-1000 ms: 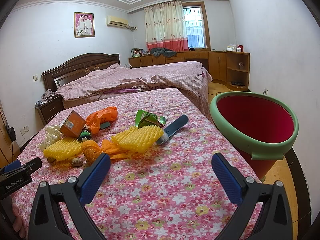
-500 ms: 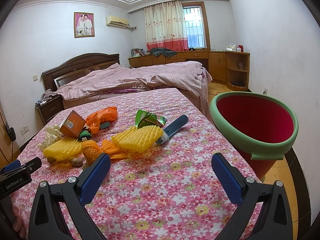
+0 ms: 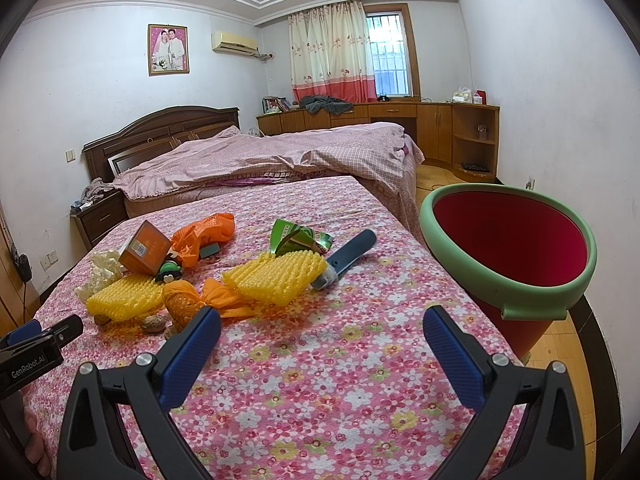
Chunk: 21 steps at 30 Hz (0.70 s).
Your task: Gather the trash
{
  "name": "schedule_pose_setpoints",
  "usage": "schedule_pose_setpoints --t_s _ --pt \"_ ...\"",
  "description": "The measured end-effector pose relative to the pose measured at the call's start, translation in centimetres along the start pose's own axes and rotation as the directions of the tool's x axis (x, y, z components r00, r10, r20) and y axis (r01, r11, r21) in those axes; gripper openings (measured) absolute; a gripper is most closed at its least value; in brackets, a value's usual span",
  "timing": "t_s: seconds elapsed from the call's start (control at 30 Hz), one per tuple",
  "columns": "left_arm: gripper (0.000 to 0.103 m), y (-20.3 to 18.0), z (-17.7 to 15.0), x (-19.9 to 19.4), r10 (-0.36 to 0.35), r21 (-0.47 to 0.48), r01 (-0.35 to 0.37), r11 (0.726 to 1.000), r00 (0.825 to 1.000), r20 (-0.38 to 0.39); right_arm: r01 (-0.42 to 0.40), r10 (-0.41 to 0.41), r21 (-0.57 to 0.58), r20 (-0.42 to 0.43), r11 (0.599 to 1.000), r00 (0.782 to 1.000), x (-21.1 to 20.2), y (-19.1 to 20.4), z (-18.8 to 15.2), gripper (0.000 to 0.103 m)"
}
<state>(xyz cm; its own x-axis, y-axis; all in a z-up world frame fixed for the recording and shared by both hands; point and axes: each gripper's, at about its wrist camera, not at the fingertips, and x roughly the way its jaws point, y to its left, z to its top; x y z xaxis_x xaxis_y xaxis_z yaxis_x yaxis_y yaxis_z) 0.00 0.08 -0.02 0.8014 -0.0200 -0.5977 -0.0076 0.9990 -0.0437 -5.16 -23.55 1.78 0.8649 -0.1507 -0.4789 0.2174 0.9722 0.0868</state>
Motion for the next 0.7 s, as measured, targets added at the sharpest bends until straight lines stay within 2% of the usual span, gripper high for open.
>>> schedule_pose_setpoints --t_s 0.7 --pt "0.094 -0.10 -0.02 0.15 -0.005 -0.003 0.005 1.000 1.000 -0.009 -0.002 0.002 0.002 0.000 1.000 1.000 0.01 -0.01 0.00 0.103"
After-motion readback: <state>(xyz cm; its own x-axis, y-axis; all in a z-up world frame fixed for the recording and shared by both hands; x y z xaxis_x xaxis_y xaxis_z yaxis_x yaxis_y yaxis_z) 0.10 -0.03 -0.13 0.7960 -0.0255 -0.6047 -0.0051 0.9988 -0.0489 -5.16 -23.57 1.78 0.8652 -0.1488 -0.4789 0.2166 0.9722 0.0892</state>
